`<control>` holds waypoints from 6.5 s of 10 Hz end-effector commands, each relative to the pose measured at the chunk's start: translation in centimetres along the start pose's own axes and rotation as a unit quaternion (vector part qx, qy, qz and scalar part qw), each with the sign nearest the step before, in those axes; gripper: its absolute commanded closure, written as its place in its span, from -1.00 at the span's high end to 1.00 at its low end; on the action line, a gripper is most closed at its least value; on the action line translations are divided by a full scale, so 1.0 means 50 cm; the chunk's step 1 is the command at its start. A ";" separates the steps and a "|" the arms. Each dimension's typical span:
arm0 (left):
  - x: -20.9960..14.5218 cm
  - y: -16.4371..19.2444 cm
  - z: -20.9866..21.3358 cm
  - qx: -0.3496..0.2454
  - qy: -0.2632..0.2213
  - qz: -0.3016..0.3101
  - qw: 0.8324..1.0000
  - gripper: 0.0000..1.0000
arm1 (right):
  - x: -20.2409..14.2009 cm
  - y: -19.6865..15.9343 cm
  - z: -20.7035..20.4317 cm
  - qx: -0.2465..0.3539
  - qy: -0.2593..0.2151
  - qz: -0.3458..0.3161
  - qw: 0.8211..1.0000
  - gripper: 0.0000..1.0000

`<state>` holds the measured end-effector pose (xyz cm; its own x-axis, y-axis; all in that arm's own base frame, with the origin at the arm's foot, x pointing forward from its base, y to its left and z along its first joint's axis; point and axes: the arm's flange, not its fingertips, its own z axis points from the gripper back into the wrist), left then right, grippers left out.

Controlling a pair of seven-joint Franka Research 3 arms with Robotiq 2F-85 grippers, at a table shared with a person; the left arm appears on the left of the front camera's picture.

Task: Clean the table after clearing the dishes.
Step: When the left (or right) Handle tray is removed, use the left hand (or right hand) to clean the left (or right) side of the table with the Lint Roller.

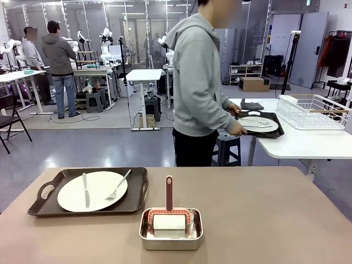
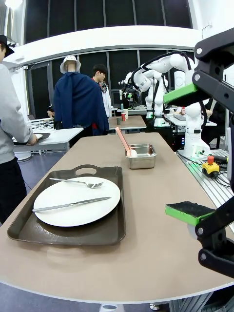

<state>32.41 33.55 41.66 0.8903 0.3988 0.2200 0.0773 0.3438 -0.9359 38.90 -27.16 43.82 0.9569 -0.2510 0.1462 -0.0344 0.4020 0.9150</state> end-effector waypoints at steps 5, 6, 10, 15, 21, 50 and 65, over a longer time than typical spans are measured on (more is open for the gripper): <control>-0.004 0.001 0.002 -0.001 0.000 -0.003 1.000 1.00 | 0.015 0.065 -0.033 -0.035 0.039 0.055 0.997 1.00; -0.004 0.001 0.002 -0.001 0.000 -0.003 1.000 1.00 | 0.033 0.135 -0.093 -0.085 0.085 0.115 0.986 1.00; -0.004 0.001 0.002 -0.001 0.000 -0.003 1.000 1.00 | 0.080 0.419 -0.406 -0.264 0.259 0.360 0.856 1.00; -0.004 0.001 0.002 -0.001 0.000 -0.003 1.000 1.00 | -0.013 0.529 -0.777 -0.356 0.395 0.539 0.653 1.00; -0.004 0.001 0.002 -0.001 0.000 -0.003 1.000 1.00 | -0.058 0.527 -0.856 -0.362 0.428 0.555 0.615 1.00; -0.004 0.001 0.002 -0.001 0.000 -0.003 1.000 1.00 | -0.127 0.519 -1.331 -0.249 0.561 0.542 0.574 1.00; -0.004 0.001 0.002 -0.001 0.000 -0.003 1.000 1.00 | -0.131 0.509 -1.333 -0.226 0.555 0.557 0.575 -0.65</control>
<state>32.47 33.47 41.61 0.8913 0.3970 0.2191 0.0773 0.3431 -0.9361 51.39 43.47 41.07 0.0192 0.9996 -0.0225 -0.9652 0.0244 0.2605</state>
